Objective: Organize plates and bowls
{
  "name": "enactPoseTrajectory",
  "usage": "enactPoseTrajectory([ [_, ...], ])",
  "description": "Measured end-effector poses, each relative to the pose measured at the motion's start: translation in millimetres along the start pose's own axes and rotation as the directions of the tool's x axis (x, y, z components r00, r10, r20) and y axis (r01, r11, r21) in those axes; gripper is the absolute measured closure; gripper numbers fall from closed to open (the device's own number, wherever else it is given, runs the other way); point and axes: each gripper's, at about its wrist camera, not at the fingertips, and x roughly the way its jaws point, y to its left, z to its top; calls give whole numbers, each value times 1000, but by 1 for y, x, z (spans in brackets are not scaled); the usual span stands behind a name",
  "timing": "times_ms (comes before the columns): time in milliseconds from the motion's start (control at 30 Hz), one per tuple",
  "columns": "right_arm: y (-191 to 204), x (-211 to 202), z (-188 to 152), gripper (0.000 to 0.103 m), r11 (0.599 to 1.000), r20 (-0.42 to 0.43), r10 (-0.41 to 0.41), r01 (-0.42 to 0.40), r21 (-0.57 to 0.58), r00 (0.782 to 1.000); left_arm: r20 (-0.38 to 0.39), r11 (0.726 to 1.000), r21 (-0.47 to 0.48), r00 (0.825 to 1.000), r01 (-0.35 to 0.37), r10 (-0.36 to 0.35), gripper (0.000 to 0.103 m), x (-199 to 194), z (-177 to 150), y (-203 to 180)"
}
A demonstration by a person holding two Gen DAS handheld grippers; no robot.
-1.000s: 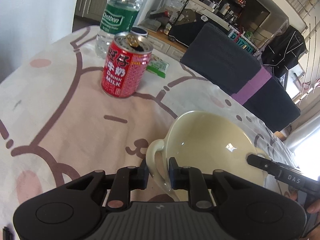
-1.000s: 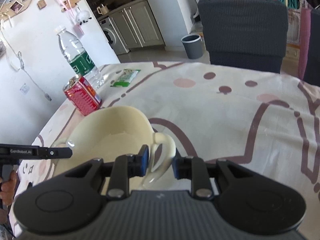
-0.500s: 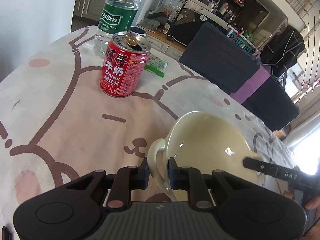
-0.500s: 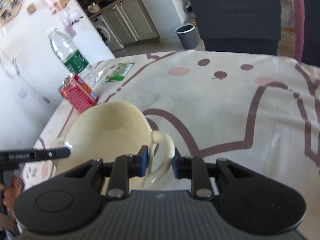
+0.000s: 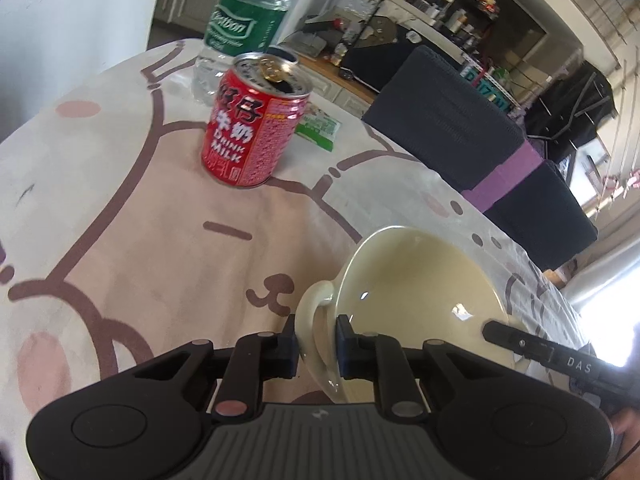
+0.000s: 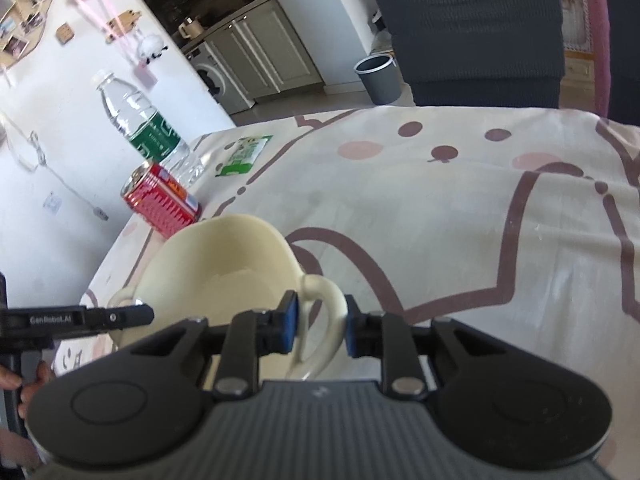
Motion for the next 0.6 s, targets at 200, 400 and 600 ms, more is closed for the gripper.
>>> enactPoseTrajectory([
  [200,10,-10,3,76,1000,3,-14,14,4,1000,32,1000,-19,999,-1,2,84,-16,3,-1],
  [400,22,-36,10,77,998,31,9,-10,54,999,90,999,-37,996,23,-20,84,-49,4,-11],
  [600,35,-82,7,77,998,70,-1,-4,67,998,108,999,-1,993,47,-47,84,-85,-7,-34],
])
